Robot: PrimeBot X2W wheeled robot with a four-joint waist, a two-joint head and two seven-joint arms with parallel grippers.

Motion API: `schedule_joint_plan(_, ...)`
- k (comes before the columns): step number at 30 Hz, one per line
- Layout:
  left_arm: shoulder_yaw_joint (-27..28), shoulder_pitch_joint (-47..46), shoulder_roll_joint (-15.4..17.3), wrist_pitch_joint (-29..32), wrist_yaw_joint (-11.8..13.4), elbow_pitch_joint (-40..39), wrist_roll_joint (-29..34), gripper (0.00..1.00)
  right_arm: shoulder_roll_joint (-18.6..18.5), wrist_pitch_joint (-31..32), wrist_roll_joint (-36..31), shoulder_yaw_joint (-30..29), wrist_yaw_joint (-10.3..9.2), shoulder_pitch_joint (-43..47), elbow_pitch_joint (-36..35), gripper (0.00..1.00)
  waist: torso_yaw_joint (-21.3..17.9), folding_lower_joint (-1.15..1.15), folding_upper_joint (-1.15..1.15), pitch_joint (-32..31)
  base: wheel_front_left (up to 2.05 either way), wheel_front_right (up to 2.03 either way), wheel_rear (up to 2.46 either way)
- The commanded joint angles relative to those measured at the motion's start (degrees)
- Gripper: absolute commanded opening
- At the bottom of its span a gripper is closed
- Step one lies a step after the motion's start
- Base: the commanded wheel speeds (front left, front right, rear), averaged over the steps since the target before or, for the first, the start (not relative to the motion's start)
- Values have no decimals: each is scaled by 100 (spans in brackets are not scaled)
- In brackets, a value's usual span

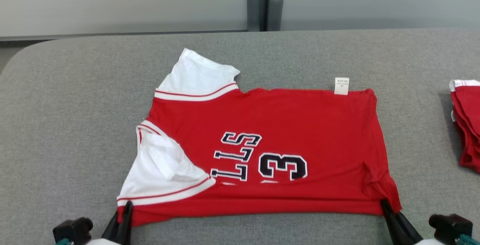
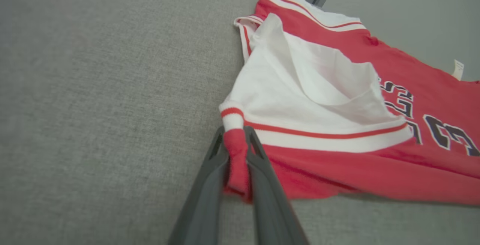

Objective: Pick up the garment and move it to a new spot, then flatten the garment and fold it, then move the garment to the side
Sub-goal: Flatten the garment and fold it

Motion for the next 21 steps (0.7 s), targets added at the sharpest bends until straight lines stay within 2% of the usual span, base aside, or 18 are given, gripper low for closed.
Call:
schedule_joint_plan(1,58,186,96,100,88,-60,-50,0,-89,89,43,-112,-18,209,-61,0,48,0,0,-146,0,0,0)
schedule_joint_plan(6,57,681,107,471,216,-407,-200,0,-26,298,105,-216,-18,751,-362,0,20,0,0,-361,0,0,0)
schedule_joint_plan(7,48,712,92,508,235,-473,-213,18,-5,280,114,-220,-18,783,-422,11,9,0,0,-373,0,0,0)
schedule_joint_plan(8,10,741,99,559,247,-507,-187,84,2,265,110,-218,-18,798,-464,47,-1,0,0,-375,0,0,0)
schedule_joint_plan(9,-5,747,73,552,260,-553,-184,100,-11,273,64,-190,-18,805,-486,100,-13,0,0,-388,0,0,0)
schedule_joint_plan(17,50,593,100,-176,672,-1185,378,100,34,-142,-404,-581,-11,586,-1175,100,-152,0,0,-534,0,0,0)
schedule_joint_plan(21,13,519,141,-356,763,-1513,589,100,75,-88,-661,-737,-11,479,-1583,100,-215,0,0,-597,0,0,0)
